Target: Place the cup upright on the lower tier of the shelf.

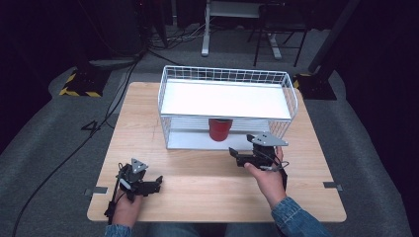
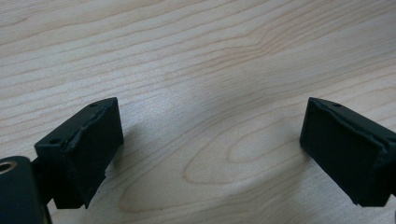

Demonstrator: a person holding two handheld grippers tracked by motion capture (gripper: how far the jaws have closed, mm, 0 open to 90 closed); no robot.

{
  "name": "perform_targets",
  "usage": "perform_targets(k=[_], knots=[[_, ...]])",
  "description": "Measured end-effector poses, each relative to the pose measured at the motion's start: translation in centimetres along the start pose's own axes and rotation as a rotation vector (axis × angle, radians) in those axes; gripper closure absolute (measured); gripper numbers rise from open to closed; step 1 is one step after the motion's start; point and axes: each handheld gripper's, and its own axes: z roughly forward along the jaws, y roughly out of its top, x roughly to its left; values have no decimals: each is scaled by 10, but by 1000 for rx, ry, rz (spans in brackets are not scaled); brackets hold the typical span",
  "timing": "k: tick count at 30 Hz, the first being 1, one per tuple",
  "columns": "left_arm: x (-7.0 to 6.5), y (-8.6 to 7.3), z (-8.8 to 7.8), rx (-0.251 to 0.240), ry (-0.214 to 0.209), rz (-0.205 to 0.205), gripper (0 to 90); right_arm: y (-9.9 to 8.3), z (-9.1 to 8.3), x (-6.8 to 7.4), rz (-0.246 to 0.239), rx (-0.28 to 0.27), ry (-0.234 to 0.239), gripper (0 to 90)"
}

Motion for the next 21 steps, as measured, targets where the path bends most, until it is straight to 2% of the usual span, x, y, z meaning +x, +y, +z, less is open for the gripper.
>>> perform_targets(k=[10,14,21], knots=[[0,1,1,1,1,0,65,-12,-34,-17,0,34,-16,157],[-1,1,1,2,2,-1,65,-20,-45,-26,7,56,-6,157],[-1,1,1,2,2,-1,65,-33,-61,-40,32,64,-35,157]])
